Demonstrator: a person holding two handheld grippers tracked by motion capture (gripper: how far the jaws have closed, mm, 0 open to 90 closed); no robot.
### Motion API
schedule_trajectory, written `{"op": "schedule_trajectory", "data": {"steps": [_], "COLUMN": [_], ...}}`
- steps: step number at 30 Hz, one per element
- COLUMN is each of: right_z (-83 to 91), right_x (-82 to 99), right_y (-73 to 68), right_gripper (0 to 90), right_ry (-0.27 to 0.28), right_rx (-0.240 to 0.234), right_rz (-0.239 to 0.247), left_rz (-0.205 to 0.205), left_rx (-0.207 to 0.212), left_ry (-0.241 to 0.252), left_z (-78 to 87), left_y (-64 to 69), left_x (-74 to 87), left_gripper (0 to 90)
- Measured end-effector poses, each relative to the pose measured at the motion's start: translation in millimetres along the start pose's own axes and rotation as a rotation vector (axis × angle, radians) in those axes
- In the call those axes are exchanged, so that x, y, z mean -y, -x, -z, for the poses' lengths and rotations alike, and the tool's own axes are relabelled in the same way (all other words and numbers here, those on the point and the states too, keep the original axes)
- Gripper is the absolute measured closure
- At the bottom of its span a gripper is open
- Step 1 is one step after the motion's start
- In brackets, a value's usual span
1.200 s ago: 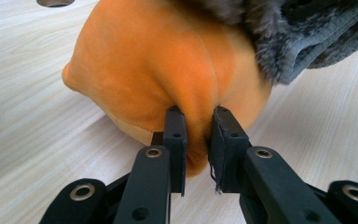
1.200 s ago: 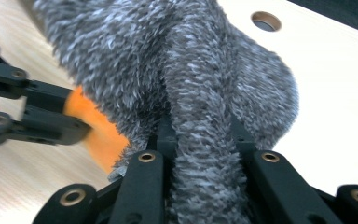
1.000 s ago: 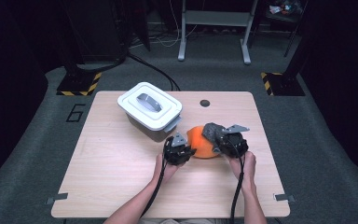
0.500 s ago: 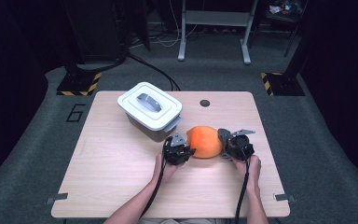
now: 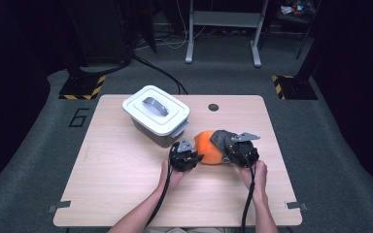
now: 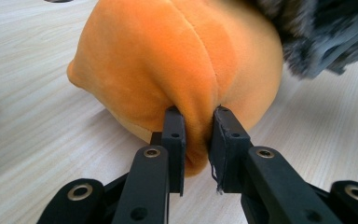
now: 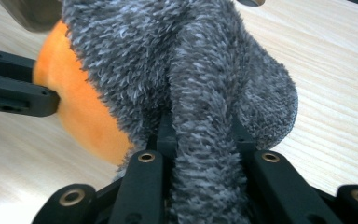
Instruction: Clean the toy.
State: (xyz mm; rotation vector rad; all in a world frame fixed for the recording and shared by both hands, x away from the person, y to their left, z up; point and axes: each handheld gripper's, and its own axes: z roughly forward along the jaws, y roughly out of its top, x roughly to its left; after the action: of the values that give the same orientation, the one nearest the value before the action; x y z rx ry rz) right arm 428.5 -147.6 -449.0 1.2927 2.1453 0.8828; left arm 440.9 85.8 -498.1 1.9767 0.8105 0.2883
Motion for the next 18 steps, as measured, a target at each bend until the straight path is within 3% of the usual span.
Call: {"op": "schedule_trajectory", "data": {"steps": [5, 10, 18], "right_z": [-4.3, -7.2, -11.1], "right_x": [-3.8, -7.3, -11.3], "right_y": [3.7, 7.9, 11.4], "right_gripper": [73.0, 73.0, 73.0], "right_ry": [-0.009, -0.014, -0.016], "right_rx": [0.0, 0.003, 0.001], "right_rz": [-0.01, -0.009, -0.013], "left_rz": [-0.002, 0.003, -0.052], "left_rx": [0.006, -0.003, -0.024], "left_ry": [0.016, 0.025, -0.013], "left_z": [0.9, 2.6, 0.1], "left_y": [-1.0, -1.9, 0.5], "left_x": [-0.4, -0.6, 2.3], "left_gripper": [71.8, 60.4, 47.2]}}
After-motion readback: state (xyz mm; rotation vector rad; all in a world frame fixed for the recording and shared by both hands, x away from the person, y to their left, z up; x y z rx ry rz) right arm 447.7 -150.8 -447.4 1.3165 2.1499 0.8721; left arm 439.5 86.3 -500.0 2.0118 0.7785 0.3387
